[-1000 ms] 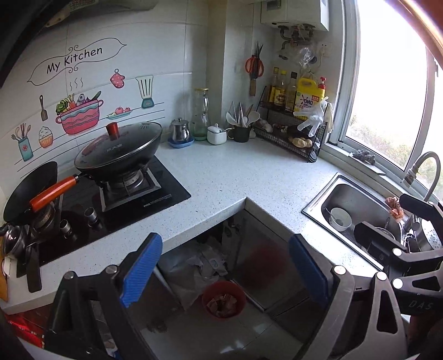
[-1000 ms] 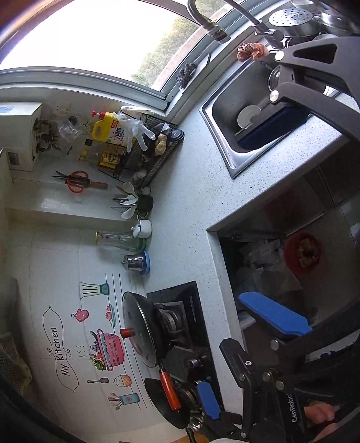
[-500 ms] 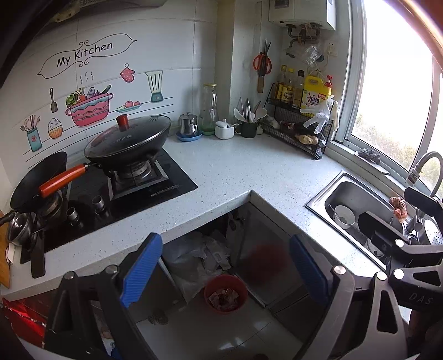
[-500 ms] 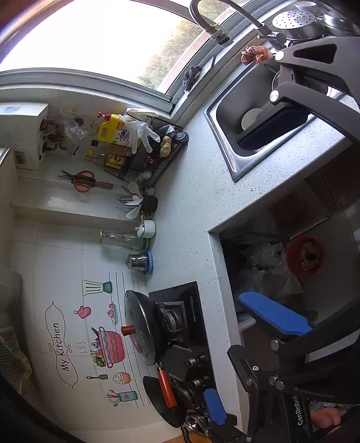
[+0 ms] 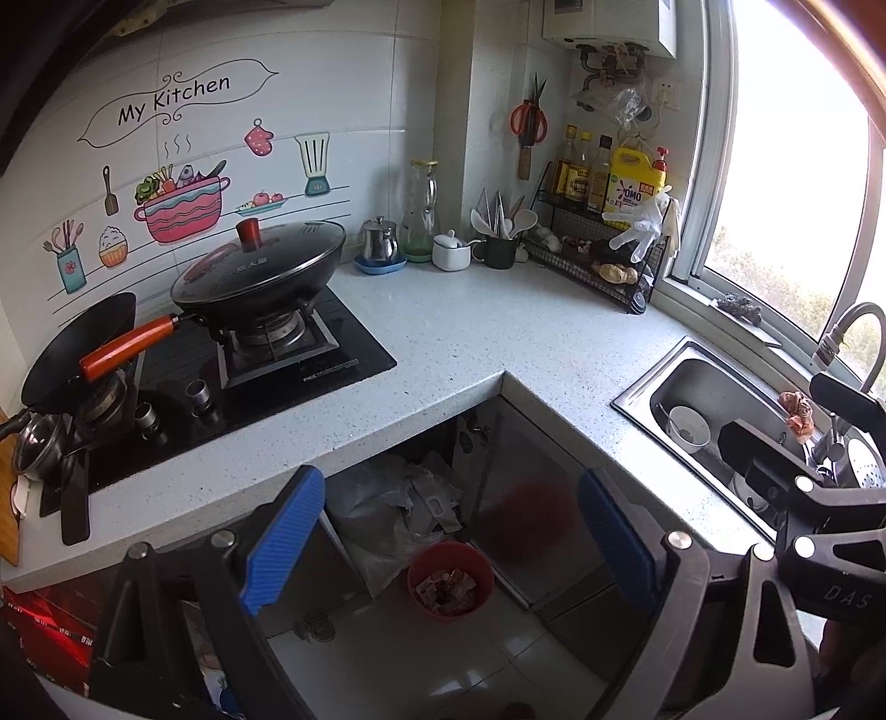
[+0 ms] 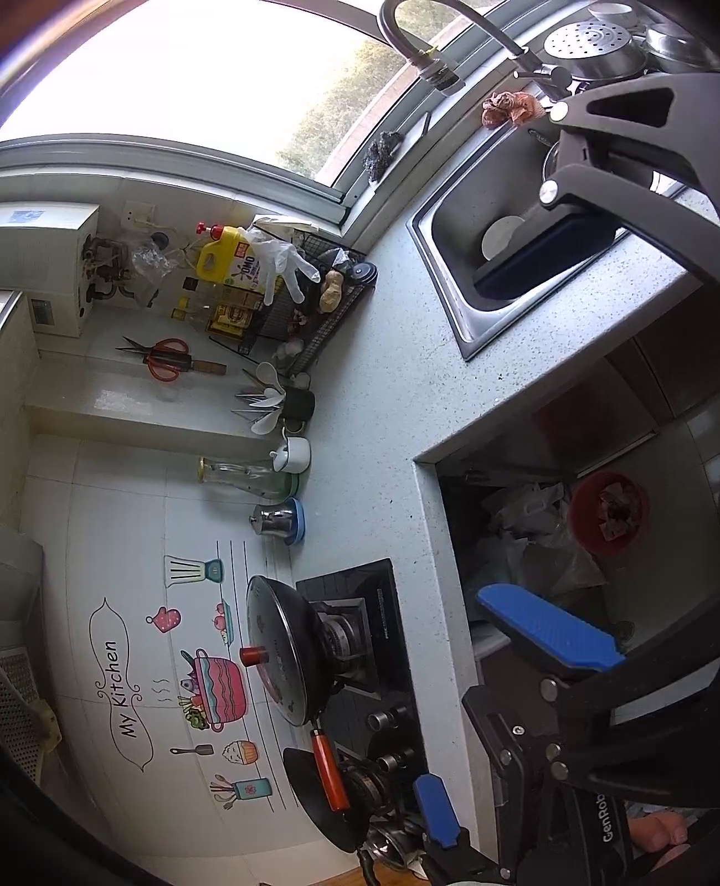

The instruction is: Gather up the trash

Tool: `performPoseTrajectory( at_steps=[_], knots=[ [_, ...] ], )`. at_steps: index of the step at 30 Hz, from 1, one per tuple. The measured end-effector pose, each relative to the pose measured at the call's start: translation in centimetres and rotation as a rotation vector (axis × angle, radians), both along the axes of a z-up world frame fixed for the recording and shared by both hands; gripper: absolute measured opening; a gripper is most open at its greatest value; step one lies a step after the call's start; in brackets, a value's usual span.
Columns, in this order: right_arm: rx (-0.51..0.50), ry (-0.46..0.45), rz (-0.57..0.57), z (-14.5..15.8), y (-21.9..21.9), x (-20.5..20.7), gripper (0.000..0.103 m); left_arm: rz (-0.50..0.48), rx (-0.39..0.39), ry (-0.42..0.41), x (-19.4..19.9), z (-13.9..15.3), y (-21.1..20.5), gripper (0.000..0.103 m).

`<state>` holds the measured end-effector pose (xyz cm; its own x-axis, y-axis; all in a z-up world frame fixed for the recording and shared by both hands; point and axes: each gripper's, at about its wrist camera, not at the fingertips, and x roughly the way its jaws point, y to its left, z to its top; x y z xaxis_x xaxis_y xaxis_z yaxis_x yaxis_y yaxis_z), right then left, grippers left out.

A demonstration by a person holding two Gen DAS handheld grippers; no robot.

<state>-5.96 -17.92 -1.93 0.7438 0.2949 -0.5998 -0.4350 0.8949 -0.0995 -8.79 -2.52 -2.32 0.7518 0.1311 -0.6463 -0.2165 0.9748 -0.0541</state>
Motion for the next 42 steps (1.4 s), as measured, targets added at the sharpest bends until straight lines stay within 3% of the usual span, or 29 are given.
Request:
performPoseTrajectory(
  at_steps=[42],
  knots=[
    [0.011,0.03,-0.048,-0.27,0.14,-0.65,0.102,-0.023,0.006,0.01,0.53,-0.29,-0.14,0.091]
  ],
)
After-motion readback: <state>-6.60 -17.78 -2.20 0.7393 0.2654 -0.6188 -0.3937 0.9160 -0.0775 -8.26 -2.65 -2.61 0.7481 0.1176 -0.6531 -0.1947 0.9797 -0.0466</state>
